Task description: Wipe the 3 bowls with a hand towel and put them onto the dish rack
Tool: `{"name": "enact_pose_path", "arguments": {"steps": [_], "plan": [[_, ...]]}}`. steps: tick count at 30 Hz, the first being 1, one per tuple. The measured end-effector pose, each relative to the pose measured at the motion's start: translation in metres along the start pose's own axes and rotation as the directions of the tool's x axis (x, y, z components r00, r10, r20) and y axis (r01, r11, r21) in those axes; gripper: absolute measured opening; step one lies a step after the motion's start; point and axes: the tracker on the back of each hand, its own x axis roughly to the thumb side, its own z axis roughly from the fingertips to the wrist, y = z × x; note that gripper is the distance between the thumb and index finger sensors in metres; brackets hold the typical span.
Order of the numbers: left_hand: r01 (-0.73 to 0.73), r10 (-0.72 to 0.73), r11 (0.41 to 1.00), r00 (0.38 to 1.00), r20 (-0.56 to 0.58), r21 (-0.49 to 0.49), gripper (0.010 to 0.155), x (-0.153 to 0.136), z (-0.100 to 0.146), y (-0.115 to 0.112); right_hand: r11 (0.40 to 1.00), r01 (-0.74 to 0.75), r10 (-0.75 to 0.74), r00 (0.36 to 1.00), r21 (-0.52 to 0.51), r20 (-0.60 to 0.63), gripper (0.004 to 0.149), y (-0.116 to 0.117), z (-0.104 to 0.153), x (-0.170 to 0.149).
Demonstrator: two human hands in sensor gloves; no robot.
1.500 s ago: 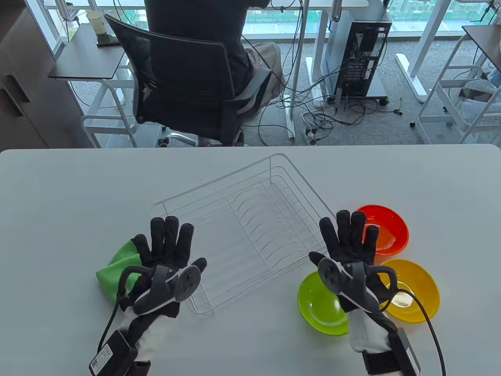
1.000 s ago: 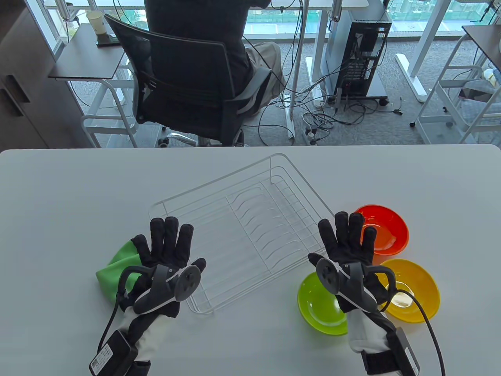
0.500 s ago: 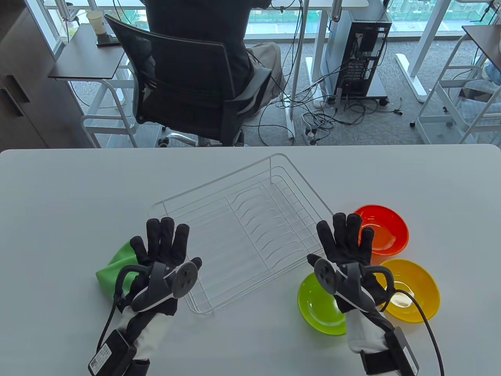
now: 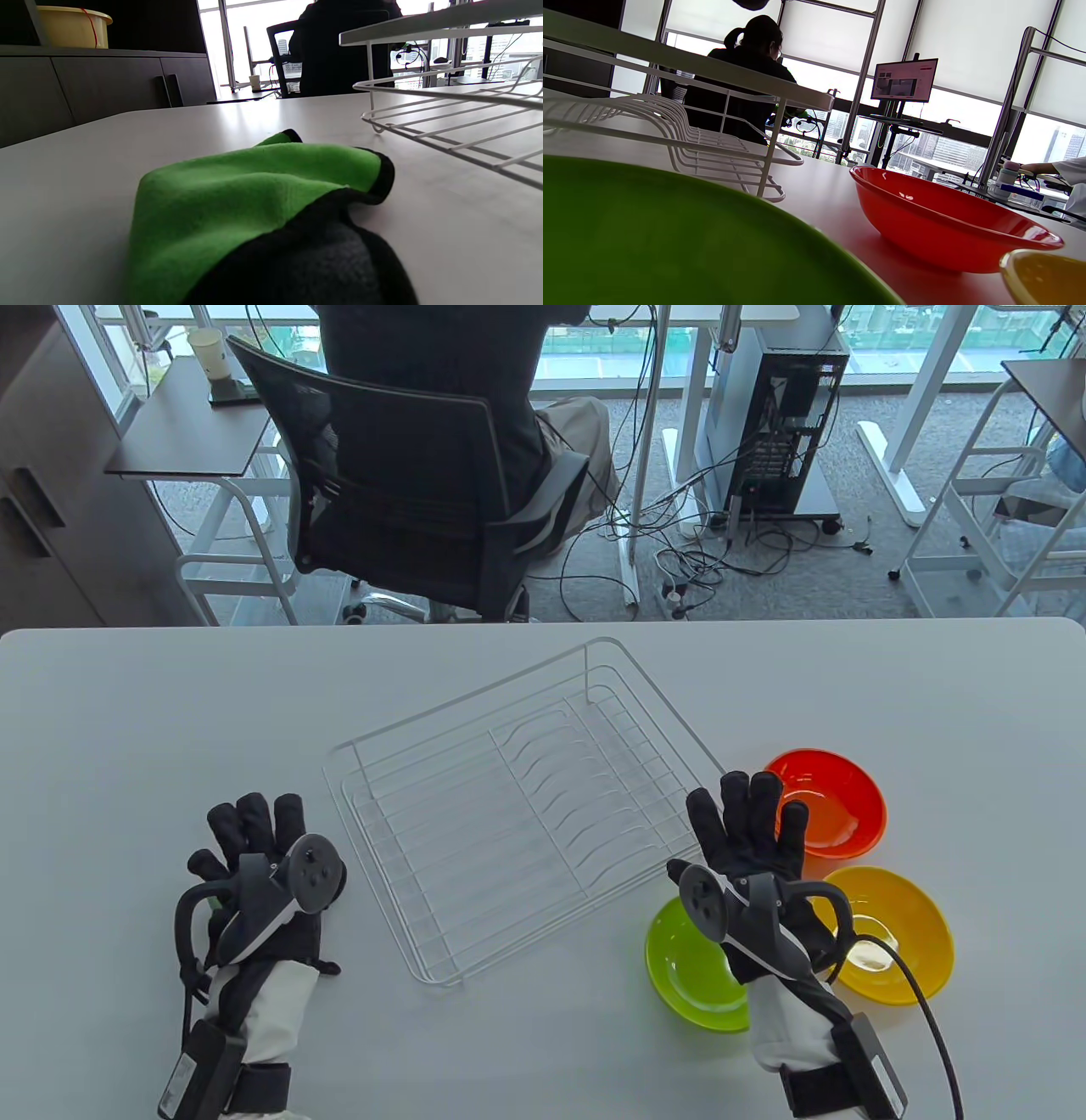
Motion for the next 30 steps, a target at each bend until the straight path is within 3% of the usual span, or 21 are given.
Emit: {"name": "enact_pose_path", "arguments": {"steps": [8, 10, 12, 13, 16, 22, 26, 30], "plan": [[-0.086, 0.051, 0.939, 0.992, -0.113, -0.333, 0.079, -0.022, -0.013, -0.035, 1.0, 0.0, 0.0, 1.0, 0.015, 0.0, 0.077, 0.001, 0.0, 0.001], [-0.111, 0.045, 0.878, 0.988, -0.15, -0.465, 0.082, -0.025, -0.016, -0.045, 1.0, -0.001, 0.001, 1.0, 0.019, -0.001, 0.077, 0.002, 0.0, 0.0], [-0.178, 0.041, 0.758, 0.973, -0.227, -0.627, 0.087, -0.028, -0.017, -0.058, 1.0, -0.003, 0.003, 1.0, 0.024, -0.002, 0.077, 0.002, 0.0, 0.0], [-0.196, 0.038, 0.729, 0.968, -0.247, -0.656, 0.088, -0.029, -0.017, -0.062, 1.0, -0.003, 0.003, 1.0, 0.024, -0.002, 0.077, 0.002, 0.0, 0.0], [-0.171, -0.002, 0.747, 0.966, -0.259, -0.642, 0.09, -0.031, -0.018, -0.062, 1.0, -0.004, 0.004, 1.0, 0.031, -0.002, 0.076, 0.003, 0.0, 0.001], [-0.05, -0.076, 0.841, 0.975, -0.209, -0.538, 0.087, -0.018, -0.021, -0.054, 0.999, -0.01, 0.01, 1.0, 0.04, -0.001, 0.076, 0.004, 0.0, 0.001], [-0.082, -0.023, 0.907, 0.97, -0.243, -0.414, 0.072, -0.022, -0.021, -0.047, 0.999, -0.003, 0.003, 1.0, 0.04, -0.007, 0.076, 0.003, -0.001, -0.001], [-0.267, 0.188, 0.933, 0.933, -0.306, -0.24, 0.058, -0.036, -0.017, -0.038, 0.999, -0.006, 0.008, 0.999, 0.051, -0.034, 0.077, 0.002, -0.002, -0.003]]}}
